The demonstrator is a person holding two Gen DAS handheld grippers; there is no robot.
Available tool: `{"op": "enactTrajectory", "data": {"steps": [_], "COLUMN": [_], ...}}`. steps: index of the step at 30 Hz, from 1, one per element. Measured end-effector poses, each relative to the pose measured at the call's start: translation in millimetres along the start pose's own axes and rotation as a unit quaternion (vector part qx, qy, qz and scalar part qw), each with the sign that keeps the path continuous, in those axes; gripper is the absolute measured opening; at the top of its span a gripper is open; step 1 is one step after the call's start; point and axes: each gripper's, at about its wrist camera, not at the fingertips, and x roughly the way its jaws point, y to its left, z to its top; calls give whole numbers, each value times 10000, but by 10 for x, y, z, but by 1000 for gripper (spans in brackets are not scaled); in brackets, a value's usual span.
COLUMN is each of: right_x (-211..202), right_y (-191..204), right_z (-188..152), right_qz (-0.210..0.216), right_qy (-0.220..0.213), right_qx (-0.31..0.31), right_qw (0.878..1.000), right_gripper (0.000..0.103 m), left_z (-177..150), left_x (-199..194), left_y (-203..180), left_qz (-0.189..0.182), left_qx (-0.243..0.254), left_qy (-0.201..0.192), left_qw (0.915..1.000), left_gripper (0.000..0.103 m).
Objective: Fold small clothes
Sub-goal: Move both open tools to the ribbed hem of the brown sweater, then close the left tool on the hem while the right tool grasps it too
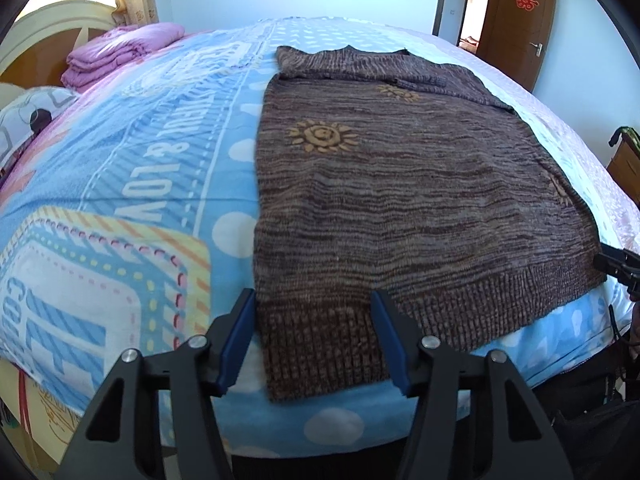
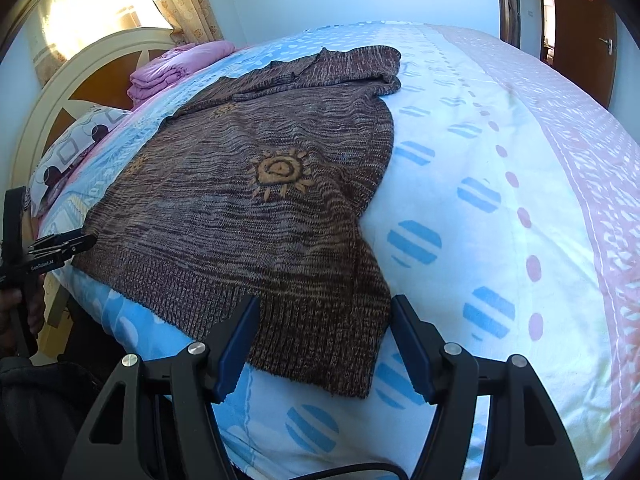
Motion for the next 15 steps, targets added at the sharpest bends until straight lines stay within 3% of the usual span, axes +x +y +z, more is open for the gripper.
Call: {"op": "enactTrajectory", "data": {"steps": [1,3,11,13,14,15], "right_x": [-6,-18,18,7,2,-4], "right_y": [-1,-23,-138,-100,-69,-44], "right_z": [-4,-15,-71,-85,-88,-85], "right_qz": [-6,23,315,248,179,156], "right_qy": [-2,-9,-65,-103,-115,-118], "right_qx": [3,33,294,188,81,-6], "right_qw": [10000,10000,9990,9995,9997,9998], "right_gripper": [59,39,38,38,34,21], "left_z": [-3,-12,-80,-86,-83,-76], "left_x": [-2,-15,-33,-41,-52,-66], "left_y": [11,38,77,79,92,104], "left_qz": [-24,-69,-230,-161,-209,-348], "left_qx": [-43,-93,-177,-143,-153,-146], "left_qy": [18,42,58,43,36,46], "left_qw": [10000,9999,9996,9998,9997,9993], "left_gripper": [59,57,52,39,24,12]}}
